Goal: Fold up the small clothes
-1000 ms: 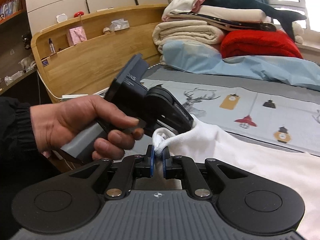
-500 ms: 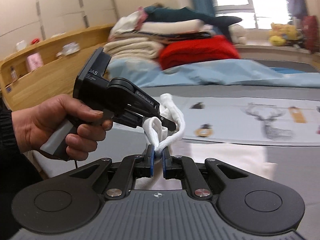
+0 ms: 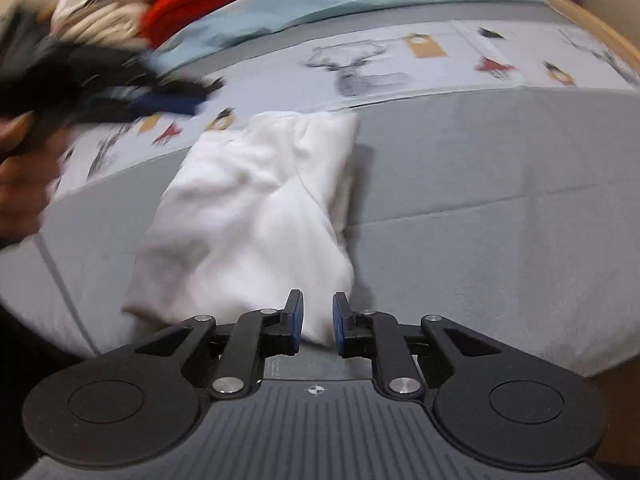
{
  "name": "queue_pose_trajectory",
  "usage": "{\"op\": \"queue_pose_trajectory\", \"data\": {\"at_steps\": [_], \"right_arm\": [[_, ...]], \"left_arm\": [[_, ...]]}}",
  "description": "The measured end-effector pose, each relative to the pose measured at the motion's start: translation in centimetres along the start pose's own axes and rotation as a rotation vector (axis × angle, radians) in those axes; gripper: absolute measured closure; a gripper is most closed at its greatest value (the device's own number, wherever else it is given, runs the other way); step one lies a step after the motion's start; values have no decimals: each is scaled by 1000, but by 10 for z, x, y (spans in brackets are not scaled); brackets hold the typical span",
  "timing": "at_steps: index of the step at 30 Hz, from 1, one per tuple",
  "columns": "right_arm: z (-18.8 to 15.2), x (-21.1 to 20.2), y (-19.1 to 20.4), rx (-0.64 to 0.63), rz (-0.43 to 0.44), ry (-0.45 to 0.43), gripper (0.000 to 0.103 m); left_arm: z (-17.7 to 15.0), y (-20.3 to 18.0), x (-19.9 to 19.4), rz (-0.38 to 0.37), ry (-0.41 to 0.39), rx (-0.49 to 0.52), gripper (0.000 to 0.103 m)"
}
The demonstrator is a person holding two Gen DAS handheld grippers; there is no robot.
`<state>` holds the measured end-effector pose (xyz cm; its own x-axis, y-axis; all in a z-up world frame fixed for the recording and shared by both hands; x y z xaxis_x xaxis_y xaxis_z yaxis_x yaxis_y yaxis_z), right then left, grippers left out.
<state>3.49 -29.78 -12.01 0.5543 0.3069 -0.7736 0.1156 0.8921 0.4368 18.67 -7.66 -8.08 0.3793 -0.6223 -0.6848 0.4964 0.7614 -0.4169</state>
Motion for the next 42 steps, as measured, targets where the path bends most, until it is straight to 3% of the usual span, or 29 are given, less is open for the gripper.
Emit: {"op": "queue_pose_trajectory", "data": {"at_steps": [4, 6, 8, 10, 11, 13, 15, 17, 20, 22, 24, 26, 28, 33, 37, 38, 41, 42], "right_arm": [[12, 6, 5, 46, 30, -44, 72], [13, 21, 7, 55, 26, -15, 64], [11, 38, 5, 58, 4, 34, 64], [7, 55, 2, 60, -23, 90, 71], [4, 61, 0, 64, -40, 110, 101], [1, 67, -6, 93, -67, 136, 100], [3, 65, -10, 137, -79, 152, 100], [11, 59, -10, 154, -96, 150, 100], [46, 30, -4, 156, -66, 8, 96], [71, 14, 1, 141, -4, -85, 96], [95, 12, 4, 107, 16, -137, 81], [111, 27, 5, 86, 26, -136, 69], [118, 50, 3, 85, 32, -100, 65], [122, 112, -4, 207, 38, 12, 64], [128, 130, 2, 244, 81, 15, 64], [128, 133, 2, 248, 83, 24, 67], [130, 136, 6, 240, 92, 29, 98], [131, 133, 6, 237, 91, 16, 98]], "left_arm": [[-26, 13, -14, -8, 125, 95, 74], [-50, 14, -12, 7, 221, 181, 74], [-76, 14, -2, 18, 317, 261, 74], [-107, 16, 12, 60, 432, 354, 74], [-123, 17, 20, 92, 490, 419, 75], [-151, 19, 30, 140, 585, 532, 75], [-149, 14, 26, 136, 577, 592, 75], [-129, 18, 11, 90, 501, 498, 75], [-97, 29, -16, 76, 354, 403, 72], [-79, 44, -26, 114, 276, 320, 70], [-67, 67, -31, 180, 231, 210, 70], [-58, 85, -32, 234, 208, 127, 70], [-50, 99, -32, 260, 187, 41, 70], [-37, 130, -25, 233, 124, -167, 70], [-30, 146, -9, 216, 79, -277, 70], [-31, 150, -9, 208, 62, -295, 70], [-31, 162, 4, 184, 33, -372, 66], [-31, 165, 9, 176, 32, -400, 64]]}}
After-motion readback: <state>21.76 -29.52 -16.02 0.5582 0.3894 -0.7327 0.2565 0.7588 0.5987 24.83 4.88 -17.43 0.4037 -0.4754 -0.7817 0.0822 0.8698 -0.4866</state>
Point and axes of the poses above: each gripper's, at about its wrist camera, not at the fingertips, and x roughly the way its jaws point, y to its left, z to its top, the point moved 5 cm from there along x, roughly the way its jaws point, and after that the axes turned 10 degrees about x, right-handed, at the moved point
